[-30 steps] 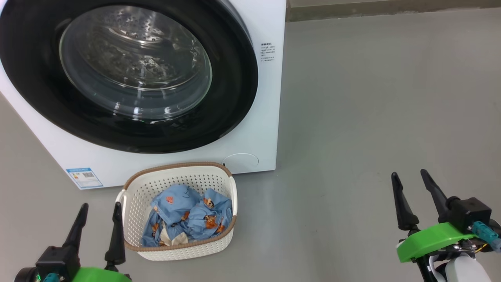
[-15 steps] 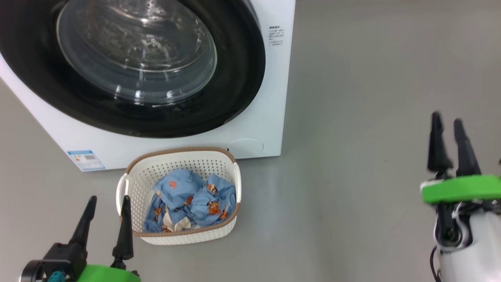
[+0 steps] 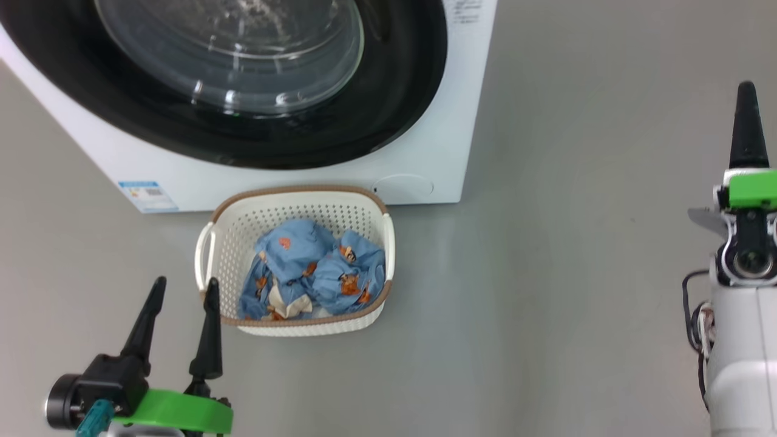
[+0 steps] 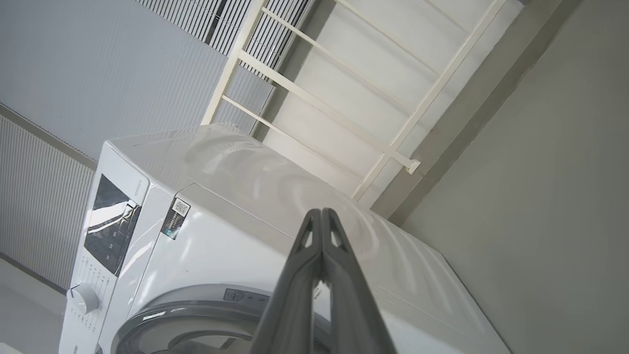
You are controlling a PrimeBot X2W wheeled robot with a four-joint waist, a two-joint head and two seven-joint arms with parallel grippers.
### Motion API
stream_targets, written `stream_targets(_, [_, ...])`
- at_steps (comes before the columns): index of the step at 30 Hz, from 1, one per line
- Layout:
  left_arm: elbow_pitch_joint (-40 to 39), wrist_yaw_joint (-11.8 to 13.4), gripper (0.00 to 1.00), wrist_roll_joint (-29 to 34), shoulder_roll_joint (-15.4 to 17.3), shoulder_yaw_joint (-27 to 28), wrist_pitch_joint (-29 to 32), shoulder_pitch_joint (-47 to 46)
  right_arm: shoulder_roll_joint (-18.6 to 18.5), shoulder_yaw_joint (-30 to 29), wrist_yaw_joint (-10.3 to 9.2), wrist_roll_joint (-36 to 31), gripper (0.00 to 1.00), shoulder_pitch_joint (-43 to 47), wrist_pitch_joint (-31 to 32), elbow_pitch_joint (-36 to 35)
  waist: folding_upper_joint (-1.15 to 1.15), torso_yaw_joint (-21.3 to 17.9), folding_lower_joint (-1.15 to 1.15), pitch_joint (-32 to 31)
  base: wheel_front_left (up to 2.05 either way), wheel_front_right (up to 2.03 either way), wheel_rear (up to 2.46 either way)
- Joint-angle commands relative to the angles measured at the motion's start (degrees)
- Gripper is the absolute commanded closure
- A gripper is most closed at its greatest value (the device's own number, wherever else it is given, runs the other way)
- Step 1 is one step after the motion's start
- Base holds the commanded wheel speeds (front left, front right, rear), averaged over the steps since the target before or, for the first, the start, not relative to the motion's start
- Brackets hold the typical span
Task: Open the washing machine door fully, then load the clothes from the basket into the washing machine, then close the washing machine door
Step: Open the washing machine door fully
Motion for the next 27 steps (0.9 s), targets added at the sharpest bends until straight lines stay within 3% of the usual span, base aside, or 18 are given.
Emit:
stream_targets(1, [-1.66, -0.17, 0.0, -0.32, 0.68, 1.38, -0.7, -2.07, -0.22, 0.67, -0.06, 1.62, 1.0, -2.94, 1.69, -0.46, 0.0, 1.78, 0.0, 2.06, 0.0, 0.0, 0.0])
stream_targets(10, [-2.85, -0.17, 0.0, -1.05, 0.45, -0.72, -0.7, -4.72, -2.54, 0.68, -0.06, 6.88, 1.0, -13.81, 16.81, 6.49, 0.0, 4.96, 0.0, 7.1, 0.0, 0.0, 0.0])
stream_targets(22, [-4.58, -0.17, 0.0, -2.84, 0.29, -3.02, -0.7, -8.31, -3.89, 2.74, -0.06, 6.31, 1.0, -27.61, 30.54, 13.18, 0.0, 8.47, 0.0, 12.62, 0.0, 0.0, 0.0])
stream_targets(27, [-5.36, 0.15, 0.0, -3.97, 0.28, -4.1, -0.7, -9.61, -3.51, 2.69, -0.06, 4.12, 1.0, -33.4, 32.53, 16.6, 0.0, 9.66, 0.0, 14.39, 0.0, 0.0, 0.0])
